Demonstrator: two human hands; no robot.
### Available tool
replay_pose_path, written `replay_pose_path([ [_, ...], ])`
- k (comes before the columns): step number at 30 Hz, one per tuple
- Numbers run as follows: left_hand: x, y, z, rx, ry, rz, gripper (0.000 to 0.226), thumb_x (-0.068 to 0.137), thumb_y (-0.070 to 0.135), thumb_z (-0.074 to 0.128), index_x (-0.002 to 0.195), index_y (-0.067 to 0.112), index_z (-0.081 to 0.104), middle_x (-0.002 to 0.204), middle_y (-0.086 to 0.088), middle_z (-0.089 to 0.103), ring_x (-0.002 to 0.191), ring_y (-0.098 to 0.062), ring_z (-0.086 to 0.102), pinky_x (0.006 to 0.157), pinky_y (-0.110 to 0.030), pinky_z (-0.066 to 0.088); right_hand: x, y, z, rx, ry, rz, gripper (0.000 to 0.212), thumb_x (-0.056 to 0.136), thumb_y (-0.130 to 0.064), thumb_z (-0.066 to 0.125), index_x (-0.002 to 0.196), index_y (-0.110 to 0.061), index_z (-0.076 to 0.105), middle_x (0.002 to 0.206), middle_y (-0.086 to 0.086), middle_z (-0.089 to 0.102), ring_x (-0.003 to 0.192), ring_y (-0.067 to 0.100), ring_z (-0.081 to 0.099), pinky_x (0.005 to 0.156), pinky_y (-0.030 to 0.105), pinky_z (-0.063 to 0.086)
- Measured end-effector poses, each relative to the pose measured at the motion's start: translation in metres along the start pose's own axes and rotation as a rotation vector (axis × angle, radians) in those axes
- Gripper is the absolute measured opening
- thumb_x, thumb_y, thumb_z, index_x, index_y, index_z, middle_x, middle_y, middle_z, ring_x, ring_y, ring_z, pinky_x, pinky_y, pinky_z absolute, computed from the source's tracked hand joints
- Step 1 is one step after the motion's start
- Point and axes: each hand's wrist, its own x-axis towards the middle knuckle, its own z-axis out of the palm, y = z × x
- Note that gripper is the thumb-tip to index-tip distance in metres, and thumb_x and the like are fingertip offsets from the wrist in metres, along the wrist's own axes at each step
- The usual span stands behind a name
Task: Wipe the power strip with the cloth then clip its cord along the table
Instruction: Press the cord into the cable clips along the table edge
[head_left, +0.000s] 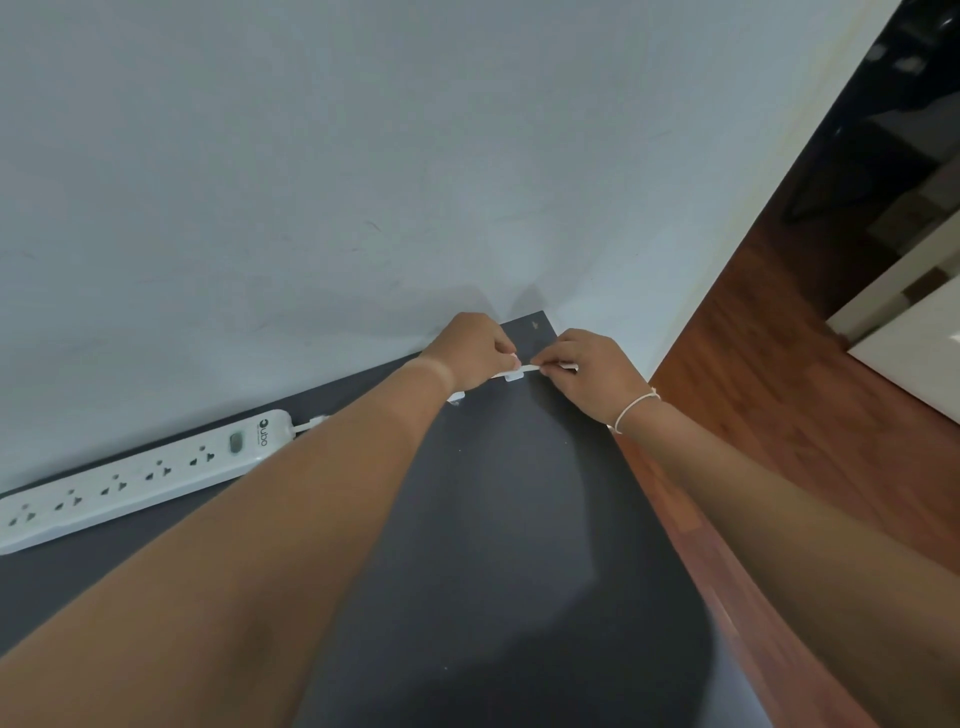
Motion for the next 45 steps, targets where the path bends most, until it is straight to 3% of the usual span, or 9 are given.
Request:
replay_pose_path([
  [4,-0.001,0.001,0.000,0.085,-0.009,0.047,0.023,0.088,0.015,0.053,0.083,0.000,0.071,0.079,-0.007,0.063,0.077,-0.023,0.054,0.074,-0.035,0.047,0.002,0.000,0.000,-0.027,0.004,-0.033,0.019,0.087,-0.009,0.058,0.097,-0.010,0.074,0.092,0.018,0.067,0.089,0.032,0.061,0.076,0.027,0.040],
  [7,-0.005,0.003,0.001,0.207,-0.016,0.100,0.040,0.091,0.014,0.046,0.051,0.011,0.045,0.056,-0.002,0.039,0.065,-0.023,0.039,0.061,-0.032,0.034,0.001,0.000,0.000,-0.038,0.009,-0.050,0.019,0.087,-0.009,0.059,0.098,-0.009,0.074,0.093,0.018,0.067,0.089,0.033,0.061,0.077,0.029,0.042],
  [13,-0.005,0.001,0.000,0.230,-0.014,0.144,0.045,0.091,0.011,0.045,0.048,0.018,0.031,0.054,0.001,0.031,0.059,-0.020,0.032,0.055,-0.028,0.027,0.003,0.000,-0.002,-0.087,-0.006,-0.099,0.019,0.087,-0.008,0.058,0.099,-0.006,0.073,0.090,0.021,0.066,0.085,0.036,0.061,0.071,0.026,0.038],
  [16,-0.006,0.001,0.004,0.258,0.007,0.145,0.040,0.091,0.011,0.041,0.050,0.013,0.040,0.059,-0.005,0.042,0.059,-0.023,0.039,0.058,-0.032,0.034,0.004,0.001,-0.002,-0.112,-0.022,-0.126,0.020,0.087,-0.006,0.057,0.100,-0.005,0.072,0.091,0.022,0.066,0.086,0.038,0.060,0.071,0.031,0.041],
  [19,-0.004,-0.002,0.008,0.306,0.036,0.147,0.030,0.091,0.010,0.038,0.071,0.000,0.058,0.078,-0.017,0.056,0.073,-0.033,0.052,0.064,-0.038,0.040,0.003,0.000,0.000,-0.114,-0.024,-0.130,0.020,0.086,-0.006,0.057,0.099,-0.005,0.072,0.092,0.022,0.066,0.087,0.038,0.061,0.073,0.034,0.045],
  [27,-0.001,-0.004,0.011,0.314,0.062,0.133,0.027,0.088,0.005,0.040,0.072,0.000,0.060,0.075,-0.012,0.051,0.072,-0.028,0.047,0.063,-0.035,0.037,0.009,-0.006,-0.002,-0.182,-0.063,-0.098,0.025,0.090,-0.009,0.051,0.106,-0.007,0.070,0.100,0.021,0.064,0.094,0.035,0.058,0.074,0.032,0.041],
  [32,-0.002,-0.004,0.011,0.299,0.059,0.135,0.041,0.088,0.005,0.039,0.049,0.015,0.031,0.065,-0.009,0.043,0.067,-0.028,0.042,0.060,-0.030,0.032,0.017,-0.009,-0.002,-0.216,-0.075,-0.084,0.026,0.091,-0.008,0.048,0.105,-0.007,0.070,0.103,0.022,0.061,0.098,0.036,0.056,0.078,0.037,0.043],
  [39,-0.009,-0.005,0.009,0.193,0.059,0.113,0.031,0.090,0.010,0.043,0.060,0.008,0.044,0.059,-0.006,0.039,0.064,-0.025,0.038,0.054,-0.029,0.028,0.019,-0.008,-0.003,-0.223,-0.050,-0.051,0.024,0.092,-0.011,0.051,0.107,-0.010,0.070,0.103,0.021,0.061,0.101,0.036,0.054,0.074,0.030,0.035],
  [45,-0.019,-0.007,0.010,0.136,0.076,0.056,0.029,0.092,0.013,0.046,0.064,0.005,0.052,0.061,-0.003,0.043,0.065,-0.024,0.042,0.055,-0.028,0.031,0.015,-0.013,-0.009,-0.201,-0.057,0.048,0.027,0.092,-0.017,0.051,0.116,-0.016,0.065,0.112,0.015,0.059,0.108,0.031,0.050,0.089,0.034,0.041],
])
